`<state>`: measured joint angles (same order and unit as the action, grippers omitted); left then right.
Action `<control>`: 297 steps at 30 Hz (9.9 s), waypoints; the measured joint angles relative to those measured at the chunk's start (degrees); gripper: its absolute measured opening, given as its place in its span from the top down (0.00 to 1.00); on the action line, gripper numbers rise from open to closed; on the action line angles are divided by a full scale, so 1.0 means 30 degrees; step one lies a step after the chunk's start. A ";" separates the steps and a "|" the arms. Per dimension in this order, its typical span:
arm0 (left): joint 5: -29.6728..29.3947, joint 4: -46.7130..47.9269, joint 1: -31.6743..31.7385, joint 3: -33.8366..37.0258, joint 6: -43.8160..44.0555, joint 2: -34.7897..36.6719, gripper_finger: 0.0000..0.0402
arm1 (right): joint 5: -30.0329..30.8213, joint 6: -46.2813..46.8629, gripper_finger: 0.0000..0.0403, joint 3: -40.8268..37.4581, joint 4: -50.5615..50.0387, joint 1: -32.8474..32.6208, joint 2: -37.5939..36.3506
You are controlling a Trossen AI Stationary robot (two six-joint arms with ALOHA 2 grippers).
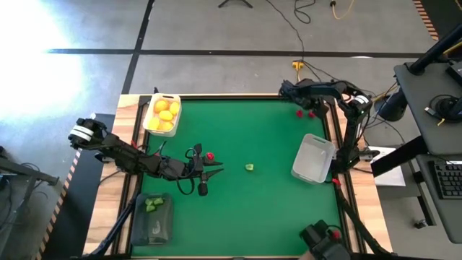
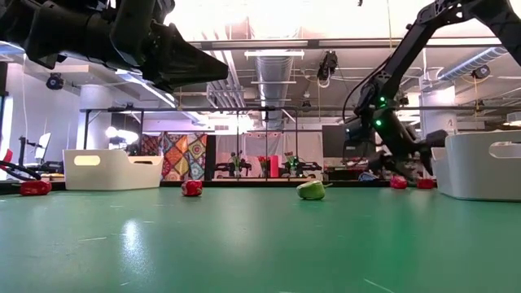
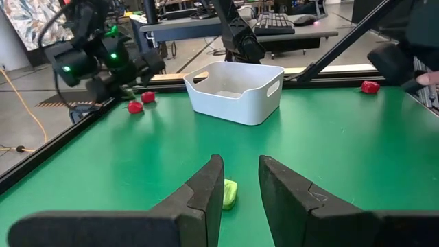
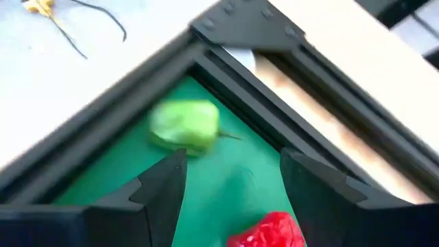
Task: Sort produce into baskets
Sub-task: Put the green chili peppers into the black bin, then put the red chili pepper into the gray bin
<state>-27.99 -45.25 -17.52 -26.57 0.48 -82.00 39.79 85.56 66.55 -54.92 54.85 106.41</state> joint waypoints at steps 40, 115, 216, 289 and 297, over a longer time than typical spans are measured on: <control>0.0007 -0.0096 0.0000 -0.0007 0.0005 0.0000 0.81 | -0.7357 -2.8062 0.46 0.6985 -0.4127 0.3518 0.2175; 0.0029 -0.0189 -0.0007 -0.0007 0.0005 0.0000 0.81 | -1.1839 -2.1849 0.55 1.0070 -0.7618 0.3388 0.5770; 0.0015 -0.0909 0.0022 -0.0015 0.0527 0.0007 0.81 | -1.7003 0.4786 0.41 0.0102 0.1149 -3.4294 -0.5861; -0.0036 -0.6489 -0.0121 -0.0015 -0.7004 0.0667 0.81 | -2.7017 -0.0271 0.77 -0.0559 0.2280 -3.4487 -0.0375; -0.0029 -0.6033 -0.0829 -0.0015 -0.6997 0.1932 0.81 | -1.7465 -0.4752 0.76 0.1496 -0.1213 -3.1033 -0.4422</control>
<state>-28.08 -63.35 -20.01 -26.61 -20.51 -76.20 -12.60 71.30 71.04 -58.55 -38.25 93.14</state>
